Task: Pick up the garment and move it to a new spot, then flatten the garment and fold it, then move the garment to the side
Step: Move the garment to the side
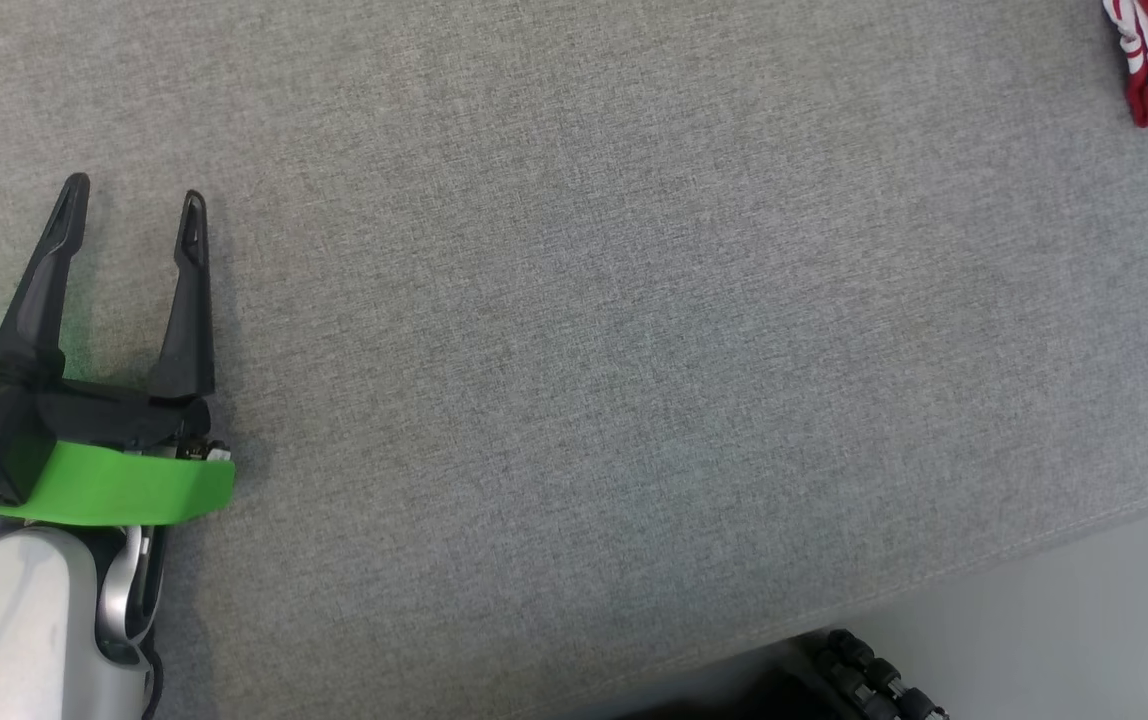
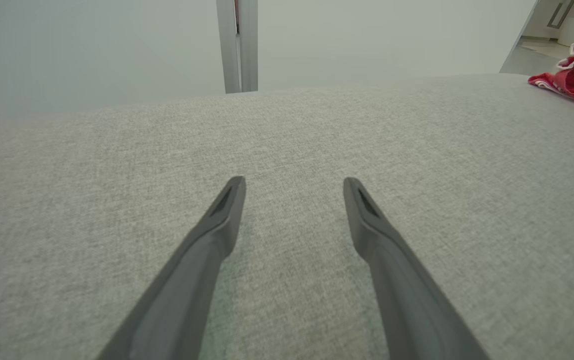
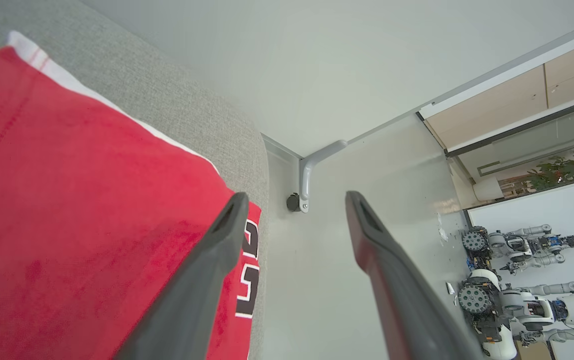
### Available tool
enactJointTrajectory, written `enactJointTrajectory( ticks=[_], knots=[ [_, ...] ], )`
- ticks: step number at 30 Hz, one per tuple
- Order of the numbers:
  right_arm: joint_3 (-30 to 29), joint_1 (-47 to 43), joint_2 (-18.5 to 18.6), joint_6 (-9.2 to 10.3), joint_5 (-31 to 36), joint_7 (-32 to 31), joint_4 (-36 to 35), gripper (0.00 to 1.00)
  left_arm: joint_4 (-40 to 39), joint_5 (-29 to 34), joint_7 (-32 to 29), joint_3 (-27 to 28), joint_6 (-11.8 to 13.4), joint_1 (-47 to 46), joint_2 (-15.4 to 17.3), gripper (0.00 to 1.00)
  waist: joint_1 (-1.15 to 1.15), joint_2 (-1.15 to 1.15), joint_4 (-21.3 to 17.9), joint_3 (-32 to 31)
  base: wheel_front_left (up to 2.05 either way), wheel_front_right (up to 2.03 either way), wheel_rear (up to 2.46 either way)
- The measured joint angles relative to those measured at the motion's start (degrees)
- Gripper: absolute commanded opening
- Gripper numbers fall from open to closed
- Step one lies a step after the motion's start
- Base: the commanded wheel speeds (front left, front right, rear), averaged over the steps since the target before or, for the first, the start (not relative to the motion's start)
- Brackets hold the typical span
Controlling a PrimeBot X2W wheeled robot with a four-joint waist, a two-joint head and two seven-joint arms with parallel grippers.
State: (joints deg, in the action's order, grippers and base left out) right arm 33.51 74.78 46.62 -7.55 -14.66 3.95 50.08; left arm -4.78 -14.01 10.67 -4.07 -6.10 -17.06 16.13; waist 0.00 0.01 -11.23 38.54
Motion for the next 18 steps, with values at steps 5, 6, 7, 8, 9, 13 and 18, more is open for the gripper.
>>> enactJointTrajectory(
  ticks=[5,6,7,8,9,13,18],
  knots=[
    [-3.2,1.1,-3.4,0.00,2.4,3.6,0.3,1.00,1.9,-0.5,0.8,-0.2,0.1,0.0,-0.6,1.00,0.00,0.00,0.0,-1.5,0.00,0.00,0.00],
    [-3.7,1.1,-4.3,0.00,2.6,4.5,0.1,1.00,2.4,-0.6,1.0,-0.3,0.1,0.0,-0.7,1.00,0.00,0.00,0.1,-2.0,0.00,0.00,0.00],
    [-4.6,1.0,-5.3,0.01,2.3,5.4,-0.1,1.00,3.0,-0.7,1.3,-0.3,0.2,0.0,-0.9,1.00,0.00,0.00,0.2,-2.5,0.00,0.00,0.00],
    [-5.2,0.9,-6.3,0.01,1.9,6.0,-0.3,1.00,3.4,-0.9,1.5,-0.3,0.3,0.0,-1.1,1.00,0.00,0.00,0.3,-3.0,0.00,0.00,0.00],
    [-5.4,0.8,-6.9,0.01,1.9,6.7,-0.6,1.00,3.8,-0.9,1.6,-0.3,0.5,0.0,-1.3,1.00,0.00,0.00,0.4,-3.4,0.00,0.00,0.00],
    [-6.4,-1.0,-10.6,0.01,3.2,8.9,-3.1,1.00,5.5,-1.3,2.6,-0.2,1.1,0.7,-2.3,1.00,0.00,0.00,1.1,-6.0,0.00,0.00,0.00],
    [-7.8,-6.7,-15.4,0.01,3.1,10.3,-6.9,1.00,7.9,-2.1,3.4,0.1,1.6,2.3,-3.2,1.00,0.00,0.00,2.3,-9.6,0.00,0.00,0.00]
  ],
)
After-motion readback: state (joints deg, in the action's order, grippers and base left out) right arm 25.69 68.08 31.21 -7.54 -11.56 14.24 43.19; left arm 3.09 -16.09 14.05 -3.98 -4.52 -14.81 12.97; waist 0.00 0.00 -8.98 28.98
